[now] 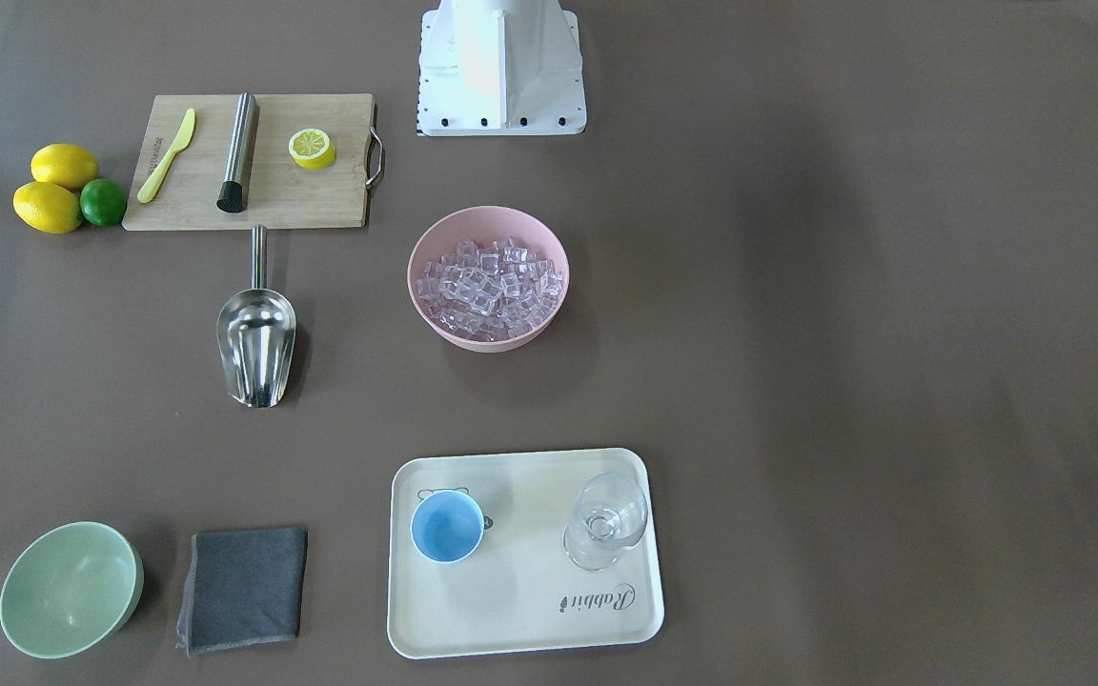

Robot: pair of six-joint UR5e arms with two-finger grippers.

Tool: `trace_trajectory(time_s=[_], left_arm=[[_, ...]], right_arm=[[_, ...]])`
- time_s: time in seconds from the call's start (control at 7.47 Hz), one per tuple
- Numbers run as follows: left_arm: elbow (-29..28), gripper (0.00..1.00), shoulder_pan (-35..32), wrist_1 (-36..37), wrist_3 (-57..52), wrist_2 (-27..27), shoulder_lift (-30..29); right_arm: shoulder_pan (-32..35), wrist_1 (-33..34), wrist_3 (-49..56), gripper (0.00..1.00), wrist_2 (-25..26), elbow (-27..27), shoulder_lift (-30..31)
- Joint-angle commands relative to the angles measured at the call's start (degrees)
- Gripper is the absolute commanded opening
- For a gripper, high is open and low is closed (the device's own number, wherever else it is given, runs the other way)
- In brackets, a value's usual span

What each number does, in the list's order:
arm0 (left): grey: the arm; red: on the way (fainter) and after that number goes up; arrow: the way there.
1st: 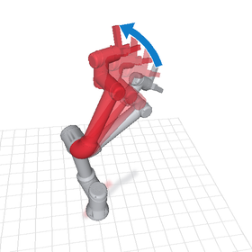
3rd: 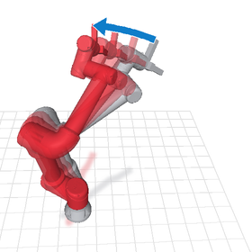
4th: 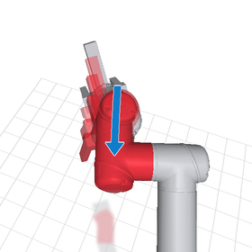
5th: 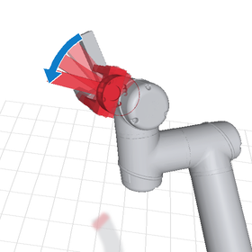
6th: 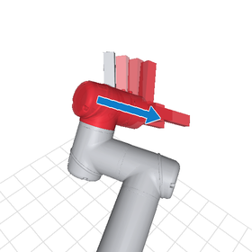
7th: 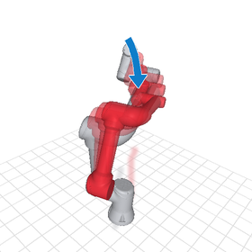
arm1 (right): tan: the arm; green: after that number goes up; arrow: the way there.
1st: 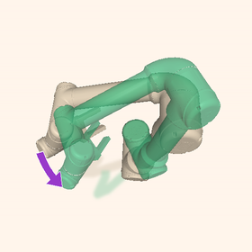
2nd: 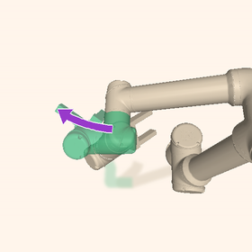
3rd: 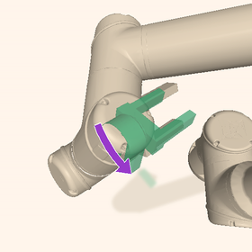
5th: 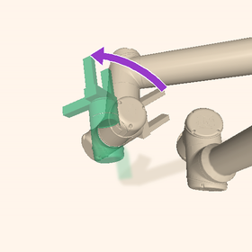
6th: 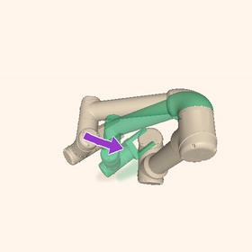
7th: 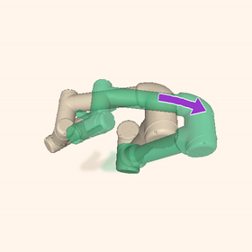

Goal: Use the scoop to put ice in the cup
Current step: 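Move the right gripper toward the metal ice scoop on the table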

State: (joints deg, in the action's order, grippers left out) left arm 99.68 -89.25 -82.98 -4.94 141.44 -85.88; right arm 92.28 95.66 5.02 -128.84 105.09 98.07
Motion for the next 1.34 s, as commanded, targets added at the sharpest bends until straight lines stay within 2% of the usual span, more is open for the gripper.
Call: trace_trajectory(time_s=[0.0, 0.13, 0.27, 0.4, 0.94, 1.2], left_arm=[[0.3, 0.98, -0.5, -0.1, 0.0, 0.3, 0.1], [0.7, 0.98, -0.6, 0.0, 0.0, 0.3, 0.1], [1.1, 0.98, -0.7, 0.0, 0.0, 0.3, 0.1], [1.0, 0.98, -0.6, 0.1, 0.1, 0.3, 0.1], [1.0, 0.98, -0.7, 1.0, 0.2, 0.1, -0.2], [0.5, 0.98, -0.5, 2.2, 0.2, 0.0, -0.3]], right_arm=[[0.0, 0.1, -0.2, 1.00, 0.3, 2.8, 0.0], [-0.1, 0.1, -0.5, 1.00, -1.6, 3.6, 0.0], [-0.2, 0.0, -3.2, 1.00, -6.0, 4.1, -0.1], [-1.0, 0.0, -6.9, 1.00, -6.9, 5.8, -0.6], [-15.3, 0.0, -29.0, 1.00, -6.2, 14.0, -2.1], [-23.1, -6.1, -42.8, 1.00, -3.3, 15.8, -2.5]])
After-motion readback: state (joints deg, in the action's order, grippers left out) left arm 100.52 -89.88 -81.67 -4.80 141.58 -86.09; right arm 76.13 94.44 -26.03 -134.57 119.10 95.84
